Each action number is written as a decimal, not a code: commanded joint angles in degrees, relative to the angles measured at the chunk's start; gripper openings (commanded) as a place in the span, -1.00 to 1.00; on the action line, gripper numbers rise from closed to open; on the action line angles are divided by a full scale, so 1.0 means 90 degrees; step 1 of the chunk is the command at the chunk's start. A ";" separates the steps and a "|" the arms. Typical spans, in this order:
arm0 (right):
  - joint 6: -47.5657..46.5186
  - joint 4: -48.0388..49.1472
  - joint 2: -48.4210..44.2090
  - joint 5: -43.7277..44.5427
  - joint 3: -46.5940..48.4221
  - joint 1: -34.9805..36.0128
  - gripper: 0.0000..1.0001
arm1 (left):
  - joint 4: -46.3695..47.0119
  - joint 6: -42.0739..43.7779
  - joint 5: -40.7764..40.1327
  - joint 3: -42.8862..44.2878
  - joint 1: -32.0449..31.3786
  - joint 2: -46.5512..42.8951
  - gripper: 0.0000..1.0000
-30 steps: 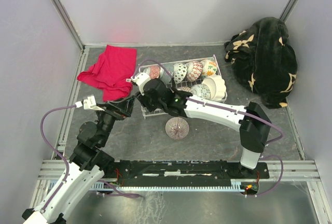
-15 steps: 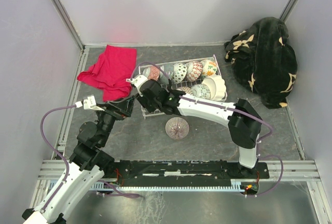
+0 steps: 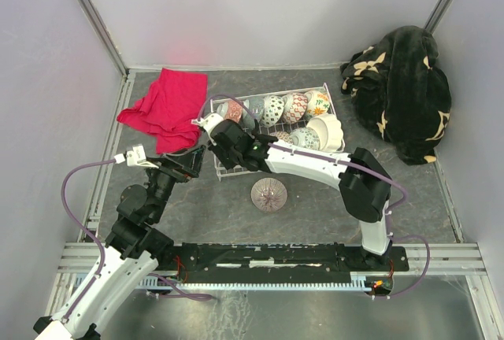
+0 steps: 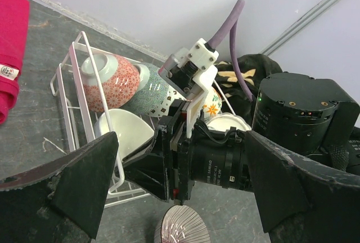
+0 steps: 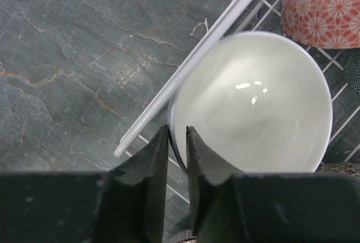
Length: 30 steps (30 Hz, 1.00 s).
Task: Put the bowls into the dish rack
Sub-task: Pick up the bowl from the dish rack.
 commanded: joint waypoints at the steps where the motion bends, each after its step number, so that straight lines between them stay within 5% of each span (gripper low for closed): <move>1: 0.0022 0.0089 0.0057 0.0090 0.0375 -0.0045 -0.60 | 0.0178 0.0195 -0.0006 0.0205 -0.0025 -0.0051 0.99; 7: 0.0086 0.0105 -0.0157 -0.0160 0.0486 -0.0083 -0.97 | 0.0178 0.0190 -0.0008 0.0204 -0.0022 -0.0052 0.99; 16: 0.0910 0.1137 -0.1070 -0.1209 -0.0302 -0.0507 -0.98 | 0.0167 0.0195 -0.0019 0.0216 -0.0024 -0.0056 0.99; 30: 0.3009 0.4479 -0.1891 -0.2500 -0.2494 -0.1359 -0.97 | 0.0158 0.0186 -0.0025 0.0216 -0.0029 -0.0027 0.99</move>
